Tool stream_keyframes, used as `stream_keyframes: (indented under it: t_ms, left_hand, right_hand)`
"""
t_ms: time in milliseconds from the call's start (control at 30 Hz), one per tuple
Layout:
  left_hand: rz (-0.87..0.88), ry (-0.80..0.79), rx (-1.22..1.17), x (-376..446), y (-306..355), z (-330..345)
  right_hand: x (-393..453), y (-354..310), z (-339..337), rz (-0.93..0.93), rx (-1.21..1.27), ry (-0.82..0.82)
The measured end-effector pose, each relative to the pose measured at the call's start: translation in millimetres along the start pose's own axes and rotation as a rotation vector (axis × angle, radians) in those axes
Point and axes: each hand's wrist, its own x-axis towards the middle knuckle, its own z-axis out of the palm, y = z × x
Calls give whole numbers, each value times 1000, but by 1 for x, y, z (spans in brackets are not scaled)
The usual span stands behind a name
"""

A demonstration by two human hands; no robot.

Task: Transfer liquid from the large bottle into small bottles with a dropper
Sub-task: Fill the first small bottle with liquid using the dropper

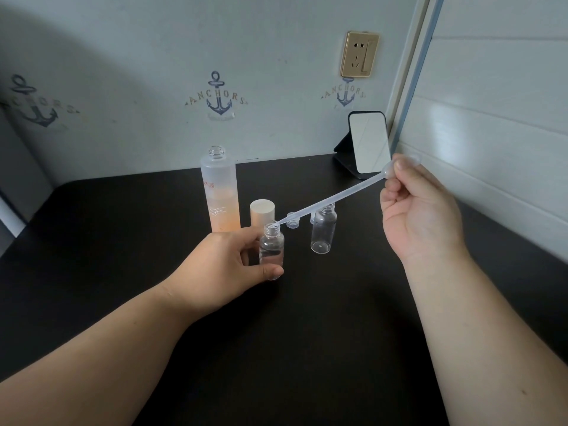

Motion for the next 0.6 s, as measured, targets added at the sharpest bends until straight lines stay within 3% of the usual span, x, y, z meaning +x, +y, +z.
stream_keyframes:
  t_ms: [300,600]
  left_hand:
    - [-19,2,13,0,1,0]
    - [-65,22,37,-2,6,1]
  right_hand:
    - [2,3,-4,-10,-16,21]
    - [3,4,-3,97,86,91]
